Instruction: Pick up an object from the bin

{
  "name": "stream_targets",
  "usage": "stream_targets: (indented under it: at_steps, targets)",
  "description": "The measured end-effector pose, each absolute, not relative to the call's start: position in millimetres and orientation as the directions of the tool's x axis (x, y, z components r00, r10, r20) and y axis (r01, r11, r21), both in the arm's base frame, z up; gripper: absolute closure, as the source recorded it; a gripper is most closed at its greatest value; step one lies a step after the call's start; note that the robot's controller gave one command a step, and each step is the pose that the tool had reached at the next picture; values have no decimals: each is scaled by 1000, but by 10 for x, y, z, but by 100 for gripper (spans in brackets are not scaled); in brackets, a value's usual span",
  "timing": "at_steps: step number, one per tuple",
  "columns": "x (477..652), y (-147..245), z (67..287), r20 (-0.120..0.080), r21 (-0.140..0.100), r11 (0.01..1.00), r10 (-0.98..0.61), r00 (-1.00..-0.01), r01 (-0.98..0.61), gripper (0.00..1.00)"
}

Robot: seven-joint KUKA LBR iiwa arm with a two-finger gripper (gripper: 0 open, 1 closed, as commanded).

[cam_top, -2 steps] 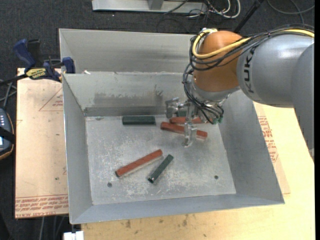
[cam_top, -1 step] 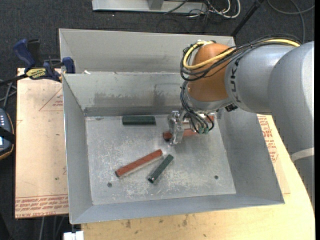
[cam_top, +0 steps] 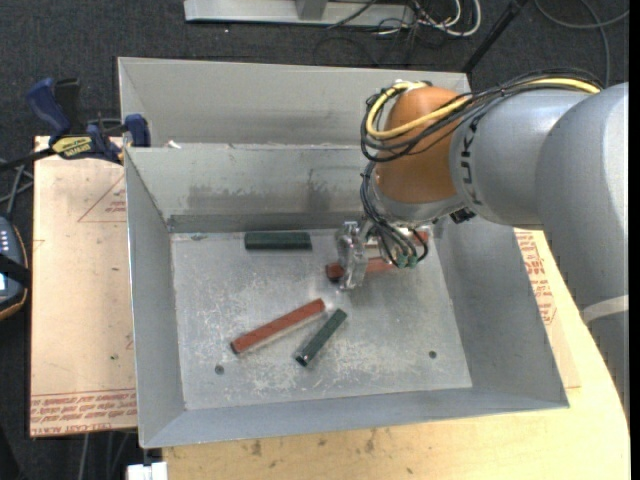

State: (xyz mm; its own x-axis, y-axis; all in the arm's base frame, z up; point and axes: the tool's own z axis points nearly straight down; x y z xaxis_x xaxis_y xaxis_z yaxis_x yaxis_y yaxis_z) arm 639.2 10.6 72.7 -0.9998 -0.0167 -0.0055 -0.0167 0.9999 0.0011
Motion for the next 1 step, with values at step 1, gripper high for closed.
stream_targets:
  at_steps: [1]
  targets:
    - [6393,91,734,-10,1,982,-191,-981,-191,100]
